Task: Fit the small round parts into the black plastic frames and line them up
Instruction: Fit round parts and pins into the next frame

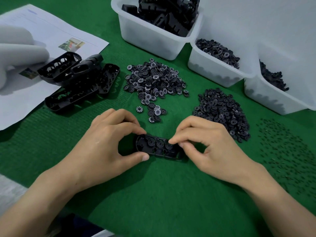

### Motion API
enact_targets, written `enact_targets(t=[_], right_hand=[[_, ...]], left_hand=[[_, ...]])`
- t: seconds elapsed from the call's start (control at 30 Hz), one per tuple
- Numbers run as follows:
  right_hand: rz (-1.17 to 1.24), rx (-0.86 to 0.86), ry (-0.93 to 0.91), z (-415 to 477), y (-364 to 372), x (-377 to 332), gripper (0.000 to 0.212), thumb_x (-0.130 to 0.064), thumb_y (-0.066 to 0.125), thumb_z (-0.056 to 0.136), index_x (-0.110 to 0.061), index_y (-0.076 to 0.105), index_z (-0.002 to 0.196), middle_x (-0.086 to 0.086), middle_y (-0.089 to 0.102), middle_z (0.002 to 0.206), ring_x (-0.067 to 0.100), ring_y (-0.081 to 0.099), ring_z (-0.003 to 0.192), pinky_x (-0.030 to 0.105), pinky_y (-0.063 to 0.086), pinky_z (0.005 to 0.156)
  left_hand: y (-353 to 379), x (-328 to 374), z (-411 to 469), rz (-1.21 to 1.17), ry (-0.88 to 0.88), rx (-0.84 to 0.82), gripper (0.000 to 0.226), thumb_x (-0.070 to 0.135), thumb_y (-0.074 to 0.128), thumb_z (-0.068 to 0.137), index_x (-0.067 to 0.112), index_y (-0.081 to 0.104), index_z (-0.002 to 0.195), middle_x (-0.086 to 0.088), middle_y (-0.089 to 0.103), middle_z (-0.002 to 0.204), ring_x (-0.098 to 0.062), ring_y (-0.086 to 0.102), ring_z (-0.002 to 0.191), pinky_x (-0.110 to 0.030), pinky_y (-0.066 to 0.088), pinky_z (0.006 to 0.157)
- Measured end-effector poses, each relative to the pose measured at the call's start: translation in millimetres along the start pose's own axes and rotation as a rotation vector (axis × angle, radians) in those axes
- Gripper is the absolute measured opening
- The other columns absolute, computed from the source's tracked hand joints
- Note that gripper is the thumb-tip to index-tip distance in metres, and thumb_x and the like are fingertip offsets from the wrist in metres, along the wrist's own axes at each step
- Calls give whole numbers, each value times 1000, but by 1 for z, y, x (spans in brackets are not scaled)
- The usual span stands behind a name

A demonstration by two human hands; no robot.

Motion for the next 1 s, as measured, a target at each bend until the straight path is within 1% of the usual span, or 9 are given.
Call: enact_targets(t=[0.1, 0.17, 0.3, 0.47, 0.57, 0.7, 0.9, 0.93, 1.0], right_hand=[[-5, -31, 30, 0, 1, 1, 19, -2, 61, 81, -15, 73, 88, -2, 61, 87, 9, 57, 78, 25, 48, 73], [41, 40, 74, -2, -10, 6, 20, 1, 63, 81, -15, 72, 88, -4, 63, 86, 6, 59, 80, 20, 47, 76], [86, 198, 279, -12, -31, 27, 24, 0, 64, 82, -24, 69, 84, -12, 65, 82, 3, 60, 74, 15, 47, 66], [151, 227, 483, -36, -39, 49, 24, -2, 63, 83, -26, 67, 83, -12, 66, 79, 1, 61, 64, 18, 52, 59], [143, 253, 532, -47, -45, 60, 27, 0, 63, 83, -26, 66, 82, -11, 65, 77, 0, 61, 62, 12, 50, 58], [37, 232, 520, -55, -49, 65, 18, -3, 68, 80, -22, 70, 81, -16, 63, 76, -7, 55, 59, 5, 41, 57], [-94, 160, 407, -40, -37, 62, 5, -11, 71, 77, -16, 72, 76, -14, 56, 68, -1, 51, 60, 6, 35, 59], [-115, 151, 400, -36, -35, 63, 3, -14, 71, 78, -16, 71, 77, -12, 57, 68, 0, 51, 60, 8, 36, 61], [-145, 139, 399, -30, -31, 64, 2, -17, 69, 79, -18, 70, 81, -9, 59, 72, 3, 53, 66, 24, 46, 67]], left_hand=[[0, 1, 0, 9, -9, -6, 51, 64, 55, 67, 26, 67, 99, 11, 53, 99, -11, 48, 94, -35, 40, 87], [0, 2, 0, 22, -15, -8, 49, 61, 61, 66, 26, 67, 100, 10, 53, 99, -13, 49, 94, -38, 41, 87], [3, 8, 3, 61, -25, -12, 51, 64, 63, 68, 26, 66, 102, 10, 53, 99, -14, 48, 94, -40, 41, 88], [19, 30, 12, 62, -11, -85, 58, 65, 47, 67, 28, 64, 107, 12, 49, 102, -9, 43, 98, -30, 36, 91], [35, 46, 19, 41, 19, -140, 56, 63, 49, 68, 29, 61, 111, 14, 45, 104, -6, 38, 100, -23, 30, 93], [54, 66, 27, 29, 77, -183, 50, 57, 56, 72, 28, 59, 112, 14, 43, 103, -5, 36, 99, -20, 26, 94], [72, 81, 32, -5, 134, -223, 44, 54, 67, 71, 26, 63, 105, 13, 47, 100, -7, 41, 96, -23, 32, 92], [72, 79, 31, -18, 132, -230, 44, 55, 65, 70, 26, 64, 103, 13, 48, 101, -6, 42, 96, -21, 32, 92], [70, 75, 31, -56, 124, -242, 45, 57, 62, 68, 26, 65, 100, 14, 48, 102, -5, 43, 98, -18, 32, 92]])
Point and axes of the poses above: each hand's wrist, its own z-axis towards the middle knuckle, its own y-axis out of the palm, x = y × z, the point moved 4 cm from there along z, towards the middle knuckle
